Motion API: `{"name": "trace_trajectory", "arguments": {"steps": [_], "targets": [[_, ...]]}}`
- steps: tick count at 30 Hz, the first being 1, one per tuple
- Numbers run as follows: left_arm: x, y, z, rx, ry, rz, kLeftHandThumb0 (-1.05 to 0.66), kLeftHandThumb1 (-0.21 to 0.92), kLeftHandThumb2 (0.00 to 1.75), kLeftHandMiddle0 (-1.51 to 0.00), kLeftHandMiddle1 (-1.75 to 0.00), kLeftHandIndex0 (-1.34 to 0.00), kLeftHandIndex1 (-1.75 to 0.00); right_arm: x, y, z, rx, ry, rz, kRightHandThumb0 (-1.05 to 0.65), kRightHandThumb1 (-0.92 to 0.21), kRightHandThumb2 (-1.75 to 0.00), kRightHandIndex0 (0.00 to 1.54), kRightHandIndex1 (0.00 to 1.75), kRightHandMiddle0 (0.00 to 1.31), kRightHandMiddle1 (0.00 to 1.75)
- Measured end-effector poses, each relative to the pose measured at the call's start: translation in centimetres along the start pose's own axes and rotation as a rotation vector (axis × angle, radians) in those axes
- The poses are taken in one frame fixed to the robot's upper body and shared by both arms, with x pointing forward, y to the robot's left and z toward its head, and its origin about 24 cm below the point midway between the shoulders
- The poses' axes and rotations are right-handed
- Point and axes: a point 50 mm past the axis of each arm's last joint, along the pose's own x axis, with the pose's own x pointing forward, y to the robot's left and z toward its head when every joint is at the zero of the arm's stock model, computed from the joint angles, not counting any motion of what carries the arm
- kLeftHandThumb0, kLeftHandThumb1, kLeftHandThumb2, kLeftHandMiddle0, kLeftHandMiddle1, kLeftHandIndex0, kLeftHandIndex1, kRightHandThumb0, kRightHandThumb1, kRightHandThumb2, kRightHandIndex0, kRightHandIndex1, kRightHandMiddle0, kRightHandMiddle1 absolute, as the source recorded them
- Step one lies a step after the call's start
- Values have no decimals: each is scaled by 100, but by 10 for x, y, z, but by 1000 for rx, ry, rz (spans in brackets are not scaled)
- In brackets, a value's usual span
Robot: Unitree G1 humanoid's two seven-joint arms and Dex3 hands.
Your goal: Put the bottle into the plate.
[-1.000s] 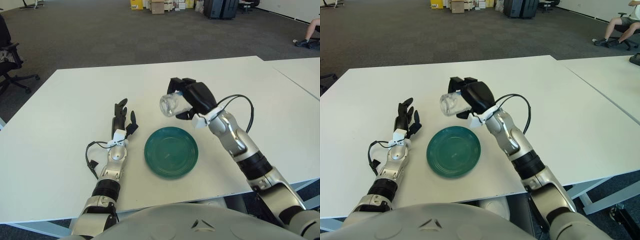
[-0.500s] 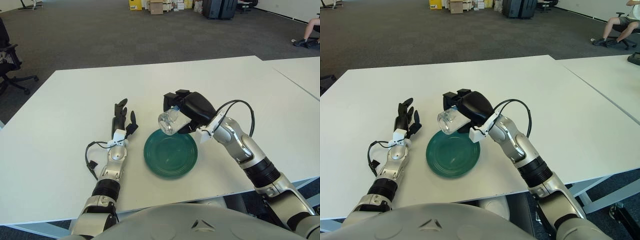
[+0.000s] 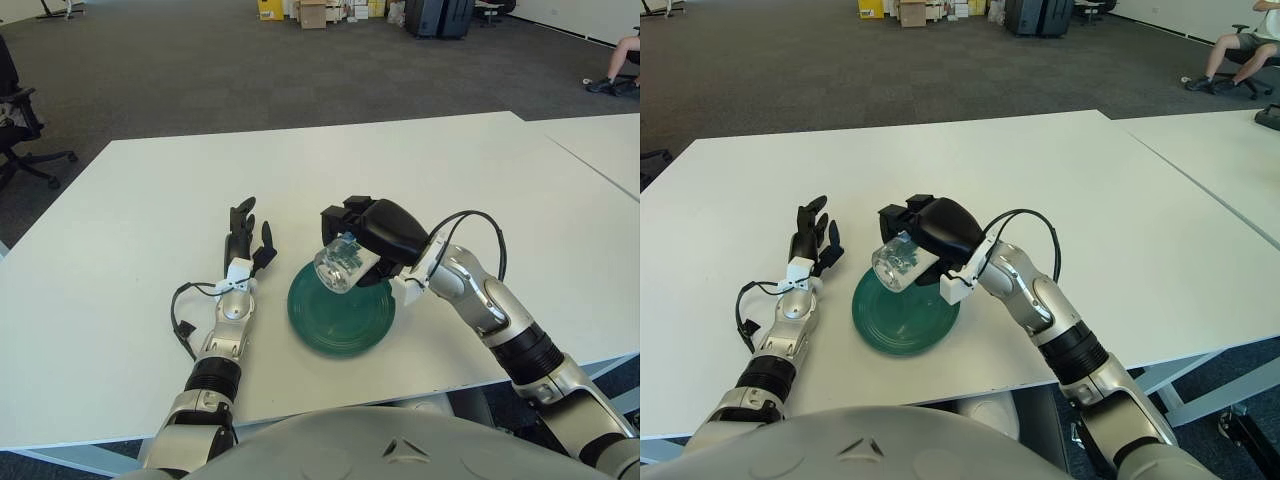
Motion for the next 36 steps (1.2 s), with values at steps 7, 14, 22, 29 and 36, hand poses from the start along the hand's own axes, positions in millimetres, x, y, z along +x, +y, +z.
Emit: {"name": "trace_trajectory", "arguments": {"steps": [7, 14, 22, 29, 36], "targets": [[0, 0, 0, -11, 3, 2, -73, 92, 83, -40, -1, 0, -80, 0, 1, 2, -3, -18, 11, 0, -15, -149, 77, 165, 51, 175], [0, 0, 0, -14, 3, 0, -72, 92, 83, -41, -2, 0, -81, 0, 3, 1, -9, -20, 27, 0, -15, -149, 77, 164, 52, 175], [1, 0, 0, -18, 3, 1, -72, 92, 84, -41, -1, 0, -81, 0, 14, 0, -13, -22, 71, 0, -14, -150, 77, 166, 52, 175], [1, -1, 1, -22, 3, 1, -72, 92, 84, -41, -2, 0, -81, 0, 23, -1, -26, -26, 91, 0, -14, -150, 77, 167, 52, 175], [1, -2, 1, -27, 4, 0, -73, 92, 84, -41, -1, 0, -81, -1, 28, -5, -36, -15, 86, 0, -14, -150, 77, 166, 52, 175]]}}
